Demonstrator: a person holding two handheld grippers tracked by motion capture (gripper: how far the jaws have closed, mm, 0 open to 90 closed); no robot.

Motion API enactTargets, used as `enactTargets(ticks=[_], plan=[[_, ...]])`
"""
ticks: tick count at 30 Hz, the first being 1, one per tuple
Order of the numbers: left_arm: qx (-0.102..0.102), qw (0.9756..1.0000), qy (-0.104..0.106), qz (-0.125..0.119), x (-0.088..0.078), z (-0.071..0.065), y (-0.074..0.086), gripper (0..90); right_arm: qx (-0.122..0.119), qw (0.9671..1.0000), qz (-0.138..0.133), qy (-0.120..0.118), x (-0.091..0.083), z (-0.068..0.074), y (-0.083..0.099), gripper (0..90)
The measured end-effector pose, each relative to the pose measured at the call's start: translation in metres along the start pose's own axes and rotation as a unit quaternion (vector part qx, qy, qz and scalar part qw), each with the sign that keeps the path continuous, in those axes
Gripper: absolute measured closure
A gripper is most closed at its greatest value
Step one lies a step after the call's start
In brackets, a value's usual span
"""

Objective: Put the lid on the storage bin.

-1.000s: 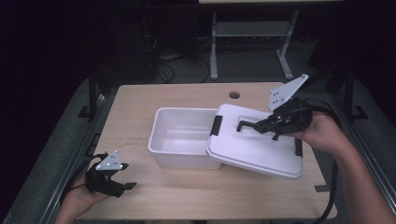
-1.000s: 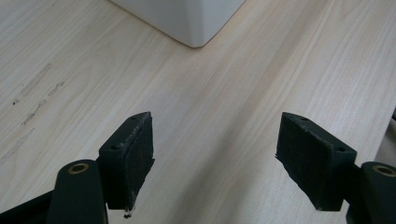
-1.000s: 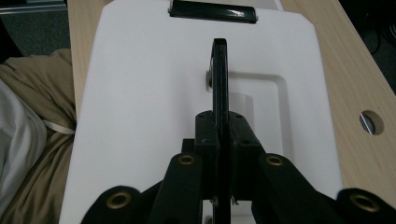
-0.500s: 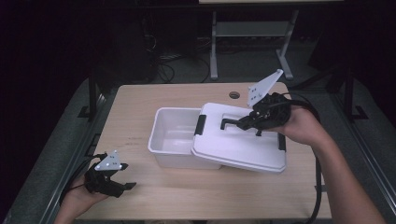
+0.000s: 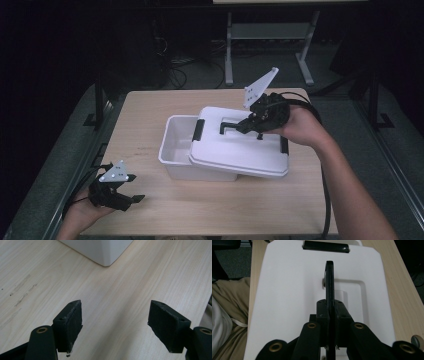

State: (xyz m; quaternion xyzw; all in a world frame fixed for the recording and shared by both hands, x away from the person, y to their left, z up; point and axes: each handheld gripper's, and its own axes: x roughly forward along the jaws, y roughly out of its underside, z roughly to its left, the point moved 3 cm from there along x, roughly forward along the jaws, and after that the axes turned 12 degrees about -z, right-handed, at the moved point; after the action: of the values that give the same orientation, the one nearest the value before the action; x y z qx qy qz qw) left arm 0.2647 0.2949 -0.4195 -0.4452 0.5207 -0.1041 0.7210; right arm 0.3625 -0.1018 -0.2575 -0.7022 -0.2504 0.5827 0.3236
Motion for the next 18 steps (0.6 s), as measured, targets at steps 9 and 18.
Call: enactTargets(ticks=[9,18], plan=[[-0.001,1.0000,-0.001,-0.005,-0.002,0.001,0.001,26.4,-0.006,0.9999,0.004,-0.013,0.024,-0.006,-0.015,84.0],[0.000,1.0000,0.005,-0.005,-0.001,0.002,0.002,26.4,-0.011,0.9996,-0.001,-0.025,0.046,-0.013,-0.025,84.0]])
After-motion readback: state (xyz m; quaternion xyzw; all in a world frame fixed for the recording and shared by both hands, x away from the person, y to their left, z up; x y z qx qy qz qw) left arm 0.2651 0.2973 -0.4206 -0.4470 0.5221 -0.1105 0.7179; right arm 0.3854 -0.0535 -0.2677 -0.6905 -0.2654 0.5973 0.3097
